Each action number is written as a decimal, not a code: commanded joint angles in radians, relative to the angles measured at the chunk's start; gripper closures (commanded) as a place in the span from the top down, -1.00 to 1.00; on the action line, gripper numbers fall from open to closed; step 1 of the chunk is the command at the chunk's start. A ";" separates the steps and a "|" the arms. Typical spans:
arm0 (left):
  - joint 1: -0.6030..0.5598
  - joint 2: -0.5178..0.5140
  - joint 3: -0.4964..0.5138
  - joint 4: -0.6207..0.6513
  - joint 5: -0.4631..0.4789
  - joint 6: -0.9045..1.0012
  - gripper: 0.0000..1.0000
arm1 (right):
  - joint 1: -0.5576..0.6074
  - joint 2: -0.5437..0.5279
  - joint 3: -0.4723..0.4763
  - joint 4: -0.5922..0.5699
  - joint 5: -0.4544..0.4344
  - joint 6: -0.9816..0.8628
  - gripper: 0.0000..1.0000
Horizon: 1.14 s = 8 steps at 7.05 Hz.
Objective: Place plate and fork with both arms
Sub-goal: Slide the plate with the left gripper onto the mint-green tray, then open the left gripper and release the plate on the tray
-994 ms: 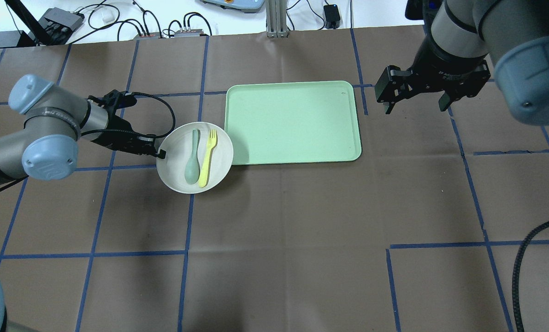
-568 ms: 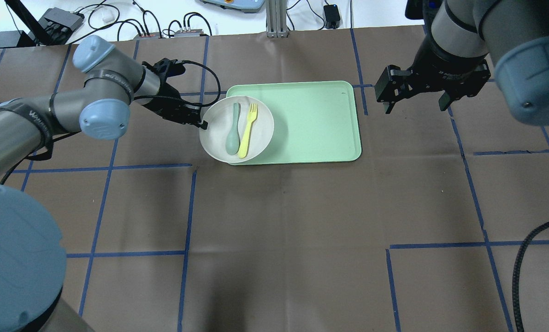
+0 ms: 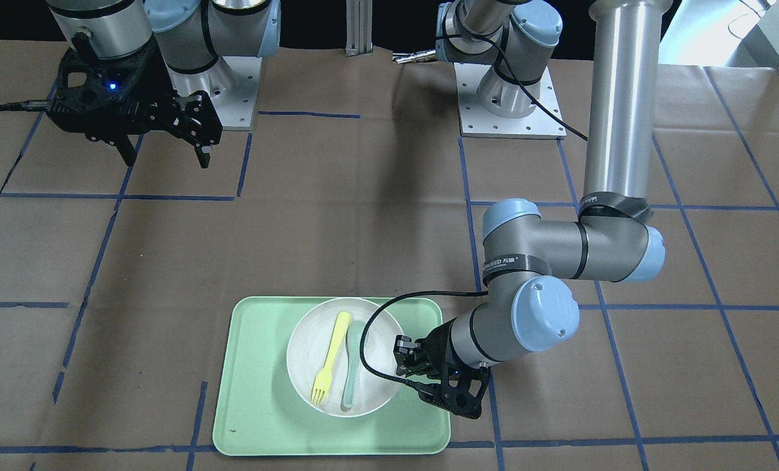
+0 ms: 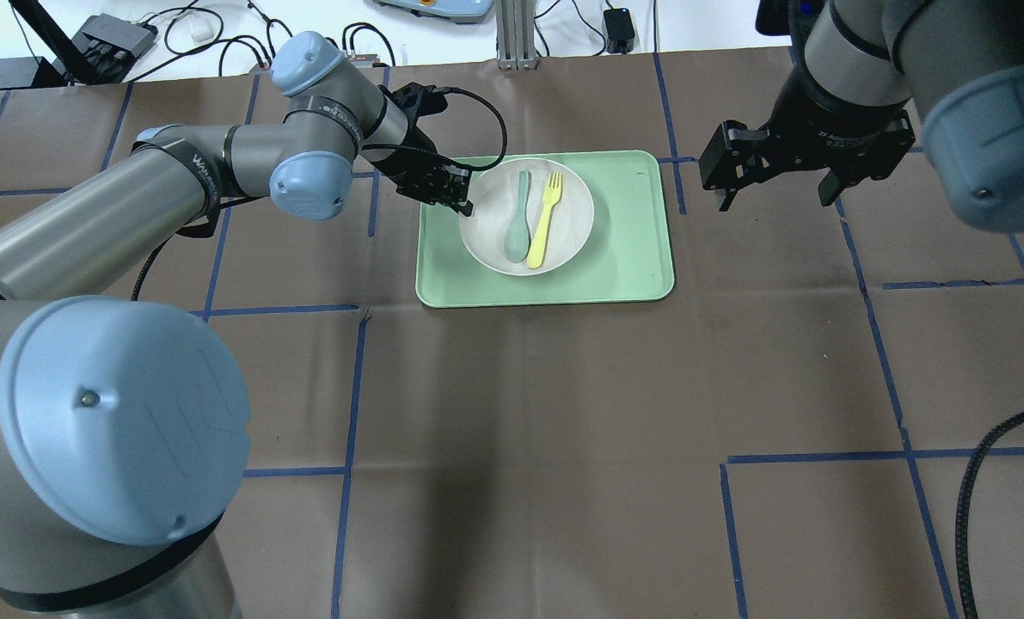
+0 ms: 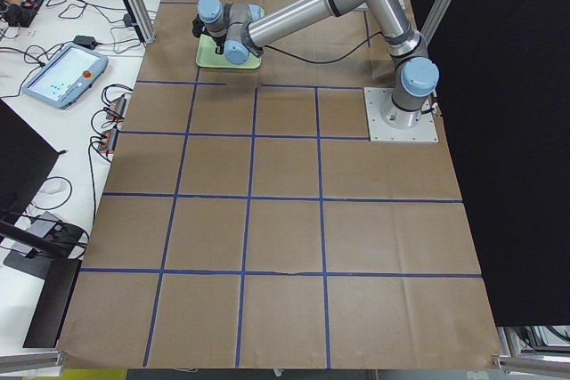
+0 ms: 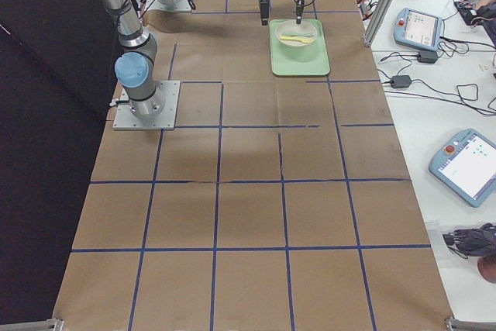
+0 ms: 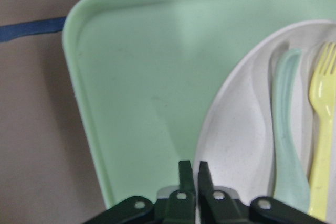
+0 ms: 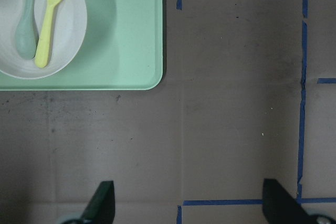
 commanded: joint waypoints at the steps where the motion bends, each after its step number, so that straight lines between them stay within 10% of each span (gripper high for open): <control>1: -0.013 -0.048 0.061 -0.007 0.002 0.006 -0.94 | 0.000 0.000 0.000 0.000 0.000 0.000 1.00; 8: -0.025 -0.098 0.114 -0.016 0.019 0.022 -0.75 | 0.000 0.000 0.000 0.000 0.000 0.000 1.00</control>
